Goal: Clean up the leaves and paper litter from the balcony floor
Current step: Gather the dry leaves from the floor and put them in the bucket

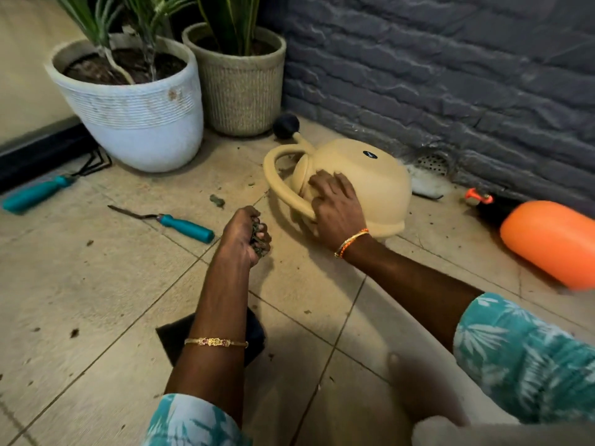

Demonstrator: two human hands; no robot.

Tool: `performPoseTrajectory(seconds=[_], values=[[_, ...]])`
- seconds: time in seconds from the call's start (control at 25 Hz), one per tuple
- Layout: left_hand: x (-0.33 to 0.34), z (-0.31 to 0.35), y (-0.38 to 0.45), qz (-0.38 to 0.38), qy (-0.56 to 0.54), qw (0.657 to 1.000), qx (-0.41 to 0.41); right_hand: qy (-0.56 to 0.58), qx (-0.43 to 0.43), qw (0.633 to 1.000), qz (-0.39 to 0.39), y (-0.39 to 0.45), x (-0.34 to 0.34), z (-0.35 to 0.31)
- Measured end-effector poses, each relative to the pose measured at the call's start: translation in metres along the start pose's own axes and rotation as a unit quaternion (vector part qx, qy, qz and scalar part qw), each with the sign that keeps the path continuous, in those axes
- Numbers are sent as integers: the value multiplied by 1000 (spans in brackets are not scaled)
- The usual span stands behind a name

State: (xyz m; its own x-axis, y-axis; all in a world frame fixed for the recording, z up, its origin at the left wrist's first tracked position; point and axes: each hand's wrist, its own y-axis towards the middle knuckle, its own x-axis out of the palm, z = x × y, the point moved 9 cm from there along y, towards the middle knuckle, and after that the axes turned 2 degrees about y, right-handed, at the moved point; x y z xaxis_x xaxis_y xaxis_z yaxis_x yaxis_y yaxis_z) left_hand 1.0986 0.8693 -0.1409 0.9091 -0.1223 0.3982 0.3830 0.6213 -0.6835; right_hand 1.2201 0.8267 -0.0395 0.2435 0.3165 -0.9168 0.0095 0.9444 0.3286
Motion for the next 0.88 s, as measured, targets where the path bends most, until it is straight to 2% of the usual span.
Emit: performPoseTrajectory(seconds=[0.08,0.2,0.36,0.56,0.68,0.84,0.88], values=[[8,-7,8,-4,10,1000,-2,16,25,997,66,-19,-10,32],[23,-24,20,-18,23,999,-17,11,60,993,98,-62,-10,75],[37,-48,32,-42,26,998,-49,-67,106,989,72,-135,2,131],[32,-57,39,-34,50,997,-55,-115,168,979,16,-199,22,176],[31,-65,40,-31,93,993,-61,-61,224,973,-18,-183,24,174],[25,-70,36,-13,155,986,-62,103,149,983,10,-109,27,118],[20,-70,33,-4,163,985,-61,166,128,978,-14,-91,46,100]])
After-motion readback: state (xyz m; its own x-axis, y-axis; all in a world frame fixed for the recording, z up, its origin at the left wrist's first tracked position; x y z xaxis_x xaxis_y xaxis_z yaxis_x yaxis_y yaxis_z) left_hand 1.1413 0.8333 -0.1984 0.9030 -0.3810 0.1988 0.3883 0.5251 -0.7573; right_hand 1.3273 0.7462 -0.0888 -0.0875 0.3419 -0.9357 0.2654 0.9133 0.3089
